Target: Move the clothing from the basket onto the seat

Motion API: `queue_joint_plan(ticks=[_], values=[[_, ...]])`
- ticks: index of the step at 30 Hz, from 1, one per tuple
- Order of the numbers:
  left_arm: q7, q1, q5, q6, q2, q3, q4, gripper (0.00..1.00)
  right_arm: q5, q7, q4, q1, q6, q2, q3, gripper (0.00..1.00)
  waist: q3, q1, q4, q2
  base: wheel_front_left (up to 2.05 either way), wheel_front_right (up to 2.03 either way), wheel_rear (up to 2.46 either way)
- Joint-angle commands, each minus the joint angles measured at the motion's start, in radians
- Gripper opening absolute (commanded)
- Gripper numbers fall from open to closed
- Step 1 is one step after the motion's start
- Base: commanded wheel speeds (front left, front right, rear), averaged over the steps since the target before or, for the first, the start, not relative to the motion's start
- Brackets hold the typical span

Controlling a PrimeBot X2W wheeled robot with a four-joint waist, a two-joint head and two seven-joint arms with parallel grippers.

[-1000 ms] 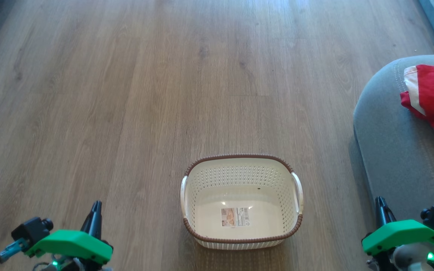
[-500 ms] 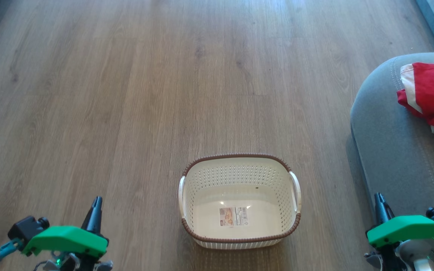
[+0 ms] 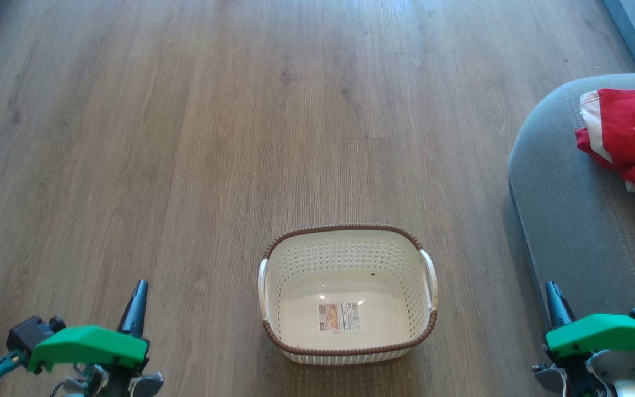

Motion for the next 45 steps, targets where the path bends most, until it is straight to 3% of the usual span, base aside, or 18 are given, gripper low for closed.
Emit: queue_joint_plan(ticks=[1,45], values=[[0.008,-0.065,-0.025,-0.012,0.001,0.043,-0.029,0.0,0.039,0.012,-0.038,-0.06,0.004,-0.012,0.007,0.0,0.0,0.0,-0.002,0.0,0.0,0.0,0.0],[0.134,-0.118,-0.36,-0.095,-0.091,0.209,-0.028,0.0,0.586,0.132,-0.077,-0.09,0.007,-0.014,-0.006,0.0,0.004,0.0,-0.038,0.0,0.0,0.0,0.0]])
